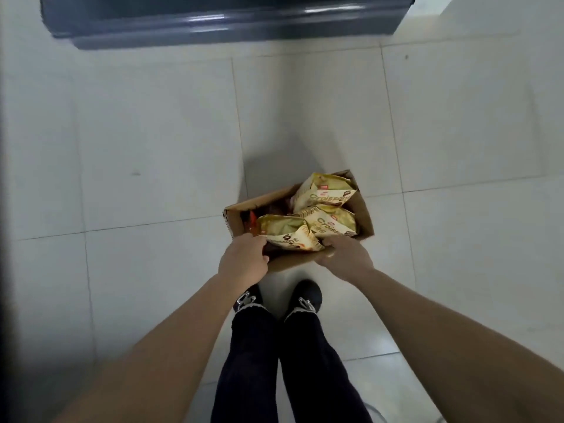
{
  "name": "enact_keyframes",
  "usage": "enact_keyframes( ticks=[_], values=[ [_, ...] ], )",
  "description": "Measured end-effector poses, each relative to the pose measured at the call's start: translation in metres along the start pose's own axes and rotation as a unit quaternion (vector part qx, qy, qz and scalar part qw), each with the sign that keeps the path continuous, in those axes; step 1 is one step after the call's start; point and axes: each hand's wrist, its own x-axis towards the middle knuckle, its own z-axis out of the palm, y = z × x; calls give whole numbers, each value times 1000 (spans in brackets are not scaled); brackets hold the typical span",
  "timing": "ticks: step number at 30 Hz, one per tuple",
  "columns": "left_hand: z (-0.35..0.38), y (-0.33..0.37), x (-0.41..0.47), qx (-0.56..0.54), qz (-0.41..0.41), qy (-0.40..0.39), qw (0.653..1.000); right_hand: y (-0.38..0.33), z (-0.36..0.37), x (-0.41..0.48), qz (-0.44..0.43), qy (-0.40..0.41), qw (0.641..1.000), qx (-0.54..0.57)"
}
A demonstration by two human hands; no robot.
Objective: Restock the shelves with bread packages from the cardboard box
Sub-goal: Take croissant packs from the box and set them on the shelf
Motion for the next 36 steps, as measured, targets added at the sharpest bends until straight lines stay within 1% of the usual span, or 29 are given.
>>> enact_keyframes(
  ticks=[4, 10, 14, 16, 19, 23, 25, 27, 29, 30, 32, 34, 36],
  values=[
    [41, -19, 54, -3, -12, -31, 999, 14, 44, 60, 32, 10, 999, 32],
    [90, -52, 126, -23, -50, -58, 997, 27, 98, 142, 45, 32, 998, 14],
    [115, -62, 159, -86, -67, -77, 991, 32, 126, 180, 64, 18, 997, 34],
    [126, -67, 171, -105, -71, -101, 987, 36, 135, 189, 70, 37, 996, 43],
    [128, -70, 176, -131, -81, -103, 983, 37, 135, 193, 50, 80, 994, 49],
    [107, -62, 164, -155, -83, -86, 981, 25, 114, 180, 7, 91, 990, 107],
    [94, -59, 155, -161, -76, -79, 981, 18, 101, 169, 3, 66, 990, 125],
    [78, -55, 141, -170, -75, -69, 980, 13, 88, 157, 14, 24, 989, 144],
    [61, -49, 124, -183, -90, -51, 978, 8, 71, 140, 28, -15, 975, 218],
    [53, -46, 114, -207, -100, -41, 972, 5, 62, 131, 37, -33, 961, 271],
    [36, -40, 94, -286, -129, -31, 949, -1, 41, 110, 57, -61, 932, 352],
    [18, -34, 74, -369, -161, -45, 914, -6, 19, 90, 68, -81, 915, 390],
    [-3, -25, 53, -430, -183, -69, 881, -10, 0, 73, 68, -94, 908, 403]
  ],
)
